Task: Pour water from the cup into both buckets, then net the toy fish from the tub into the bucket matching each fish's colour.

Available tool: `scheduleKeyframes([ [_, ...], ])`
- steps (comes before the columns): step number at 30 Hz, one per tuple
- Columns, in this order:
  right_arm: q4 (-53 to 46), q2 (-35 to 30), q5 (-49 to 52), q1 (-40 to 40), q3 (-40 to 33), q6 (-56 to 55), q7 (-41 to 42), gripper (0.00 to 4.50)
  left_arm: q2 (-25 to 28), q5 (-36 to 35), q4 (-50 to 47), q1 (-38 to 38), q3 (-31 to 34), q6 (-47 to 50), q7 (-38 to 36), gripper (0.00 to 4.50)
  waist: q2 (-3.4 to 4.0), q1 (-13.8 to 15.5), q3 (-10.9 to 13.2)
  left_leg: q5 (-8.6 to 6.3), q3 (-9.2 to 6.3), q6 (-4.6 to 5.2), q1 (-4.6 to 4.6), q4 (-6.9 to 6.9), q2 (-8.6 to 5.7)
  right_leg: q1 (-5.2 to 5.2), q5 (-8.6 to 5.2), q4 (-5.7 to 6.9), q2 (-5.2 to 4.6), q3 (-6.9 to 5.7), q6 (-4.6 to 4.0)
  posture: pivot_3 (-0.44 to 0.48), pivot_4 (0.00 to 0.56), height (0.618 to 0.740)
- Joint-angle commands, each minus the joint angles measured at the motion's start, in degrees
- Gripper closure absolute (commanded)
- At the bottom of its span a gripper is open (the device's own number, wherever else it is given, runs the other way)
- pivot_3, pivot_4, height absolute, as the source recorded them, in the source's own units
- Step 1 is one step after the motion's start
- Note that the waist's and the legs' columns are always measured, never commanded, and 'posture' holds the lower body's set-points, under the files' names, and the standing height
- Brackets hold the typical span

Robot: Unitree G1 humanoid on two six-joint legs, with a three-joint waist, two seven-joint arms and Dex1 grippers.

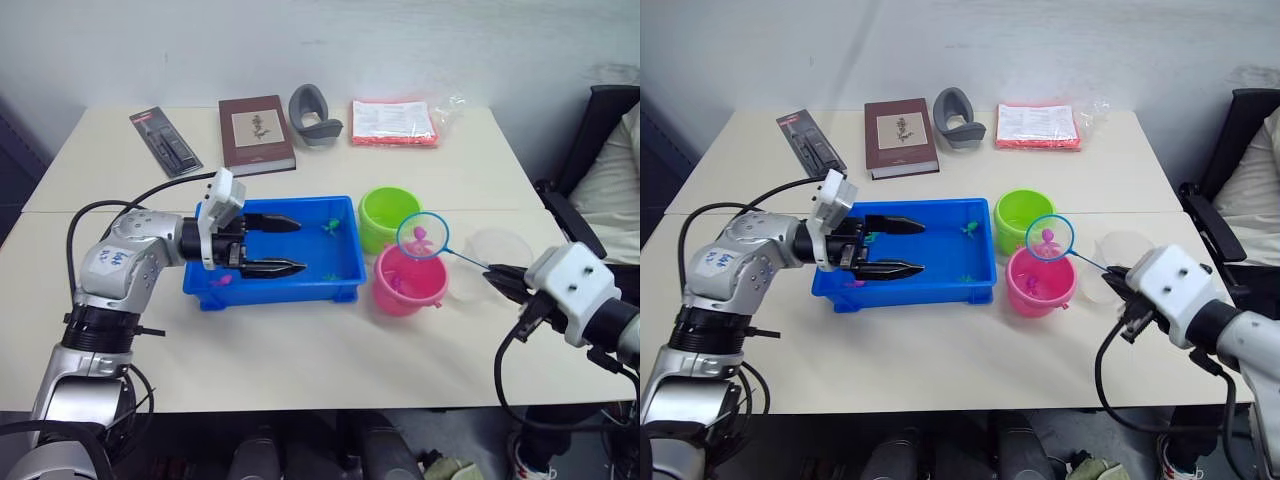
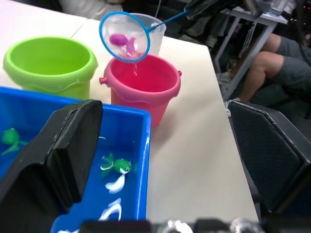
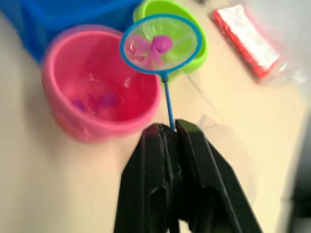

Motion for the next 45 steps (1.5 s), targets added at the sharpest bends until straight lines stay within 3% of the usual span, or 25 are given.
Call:
scheduleKeyframes([
  [1, 5.30, -3.99, -14.88, 4.22, 0.47, -25.74, -6.21, 4.50, -0.45, 0.51, 1.26, -2.03, 0.42, -1.20, -2.15, 0.03, -0.01, -0.04, 0.00, 0.03, 0.07, -0.06, 0.01, 0.00, 0.02, 0.00, 0.02, -0.02, 0.04, 0.09, 0.04, 0.000, 0.150, 0.740],
  [4, 8.67, -6.86, -23.55, 6.86, 0.55, -41.88, -10.92, 4.50, -0.89, 1.30, 2.39, -2.74, 0.47, -1.66, -2.75, 0.03, -0.02, 0.01, 0.00, 0.11, 0.20, -0.20, 0.06, 0.03, 0.03, 0.00, 0.03, 0.00, 0.07, 0.25, 0.07, 0.000, 0.150, 0.740],
  [6, 11.95, -6.84, -27.57, 6.09, -3.84, -47.55, -16.16, 4.50, -0.92, 1.77, 2.97, -2.98, 0.68, -1.98, -3.02, 0.03, -0.02, 0.00, 0.00, 0.14, 0.20, -0.25, 0.08, 0.04, 0.04, 0.00, 0.04, 0.01, 0.10, 0.26, 0.07, 0.000, 0.150, 0.740],
  [10, 14.76, -7.40, -31.71, 6.29, -6.31, -54.14, -18.94, 4.50, -0.75, 2.35, 3.05, -2.83, 1.18, -2.08, -3.11, 0.03, -0.02, 0.07, 0.00, 0.17, 0.29, -0.30, 0.11, 0.11, 0.04, 0.00, 0.04, 0.09, 0.09, 0.35, 0.07, 0.000, 0.150, 0.740],
  [14, 18.24, -7.63, -27.56, 5.02, -6.39, -56.48, -19.08, 4.50, -0.34, 2.74, 2.38, -1.89, 1.72, -1.90, -2.46, 0.03, -0.02, -0.03, 0.00, 0.17, 0.34, -0.31, 0.15, 0.10, 0.06, 0.00, 0.04, 0.13, 0.12, 0.41, 0.06, 0.000, 0.150, 0.740],
  [17, 19.52, -7.60, -18.88, 1.33, -1.43, -53.89, -16.34, 4.50, 0.92, 3.43, 1.40, -0.25, 2.05, -1.96, -1.80, 0.03, -0.02, -0.30, 0.00, 0.17, 0.46, -0.31, 0.23, 0.10, 0.09, 0.00, 0.04, 0.20, 0.15, 0.54, 0.06, 0.000, 0.150, 0.740],
  [21, 16.35, -1.86, 0.25, -17.30, 17.15, -27.31, -6.33, 4.50, 5.94, 4.14, -1.16, 7.70, 6.25, -0.60, 1.03, 0.03, -0.21, -1.80, 0.05, 0.19, 0.57, -0.34, 0.62, 0.07, 0.14, 0.14, 0.04, 0.46, 0.12, 0.79, 0.05, 0.000, 0.150, 0.740],
  [26, 20.38, 5.02, 3.09, -35.26, 33.02, -7.22, 2.11, 4.50, 11.57, 3.53, -8.04, 21.22, 14.58, 1.39, 5.60, 0.03, -0.27, -2.28, 0.09, 0.14, -0.11, -0.41, 1.03, -0.05, 0.21, 0.05, -0.04, 0.87, 0.19, 1.21, -0.22, 0.000, 0.150, 0.740],
  [30, 29.60, 14.26, 0.77, -48.40, 43.17, 0.25, 4.22, 4.50, 14.30, 1.92, -15.64, 35.14, 26.67, 5.10, 9.31, 0.03, -0.28, -1.78, 0.10, 0.00, -0.07, -0.19, 1.02, -0.05, 0.24, -0.06, -0.12, 1.02, 0.12, 1.19, -0.35, 0.000, 0.150, 0.740],
  [33, 37.20, 21.47, -3.19, -56.52, 49.74, 1.96, 3.60, 4.50, 14.60, 0.87, -21.66, 43.85, 35.76, 8.45, 11.37, 0.03, -0.30, -1.86, 0.09, -0.05, -0.02, -0.12, 1.01, -0.04, 0.23, -0.10, -0.13, 1.04, -0.05, 1.08, -0.38, 0.000, 0.150, 0.740],
  [37, 49.00, 27.40, -9.70, -63.86, 56.23, -4.19, 2.27, 4.50, 13.44, -1.17, -26.90, 52.34, 44.51, 12.38, 12.48, 0.03, -0.32, -1.53, 0.07, -0.07, -0.22, -0.10, 0.91, -0.05, 0.12, -0.14, -0.22, 1.04, -0.42, 0.62, -0.54, 0.000, 0.150, 0.740],
  [45, 66.75, 36.11, -15.57, -70.39, 60.12, -15.17, 0.06, 4.50, 11.92, -5.07, -31.78, 59.46, 54.86, 16.73, 14.80, 0.03, -0.43, -1.88, 0.00, -0.13, -0.34, -0.07, 0.74, -0.07, 0.00, -0.12, -0.23, 0.90, -0.62, 0.46, -0.57, 0.000, 0.150, 0.740],
])
